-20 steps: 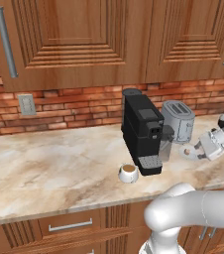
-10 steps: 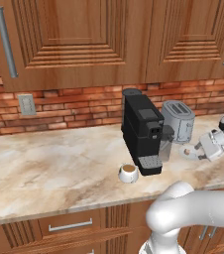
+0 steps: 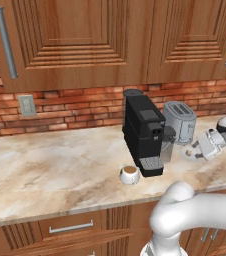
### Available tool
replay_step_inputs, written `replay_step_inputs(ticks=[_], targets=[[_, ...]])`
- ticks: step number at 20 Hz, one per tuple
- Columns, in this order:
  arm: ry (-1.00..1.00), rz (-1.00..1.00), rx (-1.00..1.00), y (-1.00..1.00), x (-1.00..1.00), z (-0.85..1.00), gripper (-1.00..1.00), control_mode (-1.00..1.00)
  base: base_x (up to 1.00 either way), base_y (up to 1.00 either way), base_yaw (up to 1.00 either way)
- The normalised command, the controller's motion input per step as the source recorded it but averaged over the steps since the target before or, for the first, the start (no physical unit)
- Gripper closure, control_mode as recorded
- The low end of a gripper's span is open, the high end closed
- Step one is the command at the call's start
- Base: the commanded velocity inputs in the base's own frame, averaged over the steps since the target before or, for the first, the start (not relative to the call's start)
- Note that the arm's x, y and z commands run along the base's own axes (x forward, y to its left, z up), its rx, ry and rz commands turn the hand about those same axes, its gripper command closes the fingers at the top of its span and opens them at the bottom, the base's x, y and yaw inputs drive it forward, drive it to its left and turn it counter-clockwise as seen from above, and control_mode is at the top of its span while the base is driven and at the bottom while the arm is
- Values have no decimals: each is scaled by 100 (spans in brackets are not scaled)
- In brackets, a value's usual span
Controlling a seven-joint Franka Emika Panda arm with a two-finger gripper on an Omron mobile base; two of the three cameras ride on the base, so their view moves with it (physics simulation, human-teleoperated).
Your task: Take a sugar cube from the saucer and place it inside the coffee. Then, grab milk from the fridge and place it next to the coffee on the counter to sweeten the coffee.
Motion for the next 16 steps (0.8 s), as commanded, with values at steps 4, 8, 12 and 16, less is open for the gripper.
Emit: replay_step_inputs(ticks=[4,8,12,16], targets=[[0,0,0,0,27,-17,-100,-100,0,0,0],[0,0,0,0,14,-21,-100,-100,0,0,0],[0,0,0,-6,0,-28,-100,-100,0,0,0],[0,0,0,-5,1,-27,-100,-100,0,0,0]])
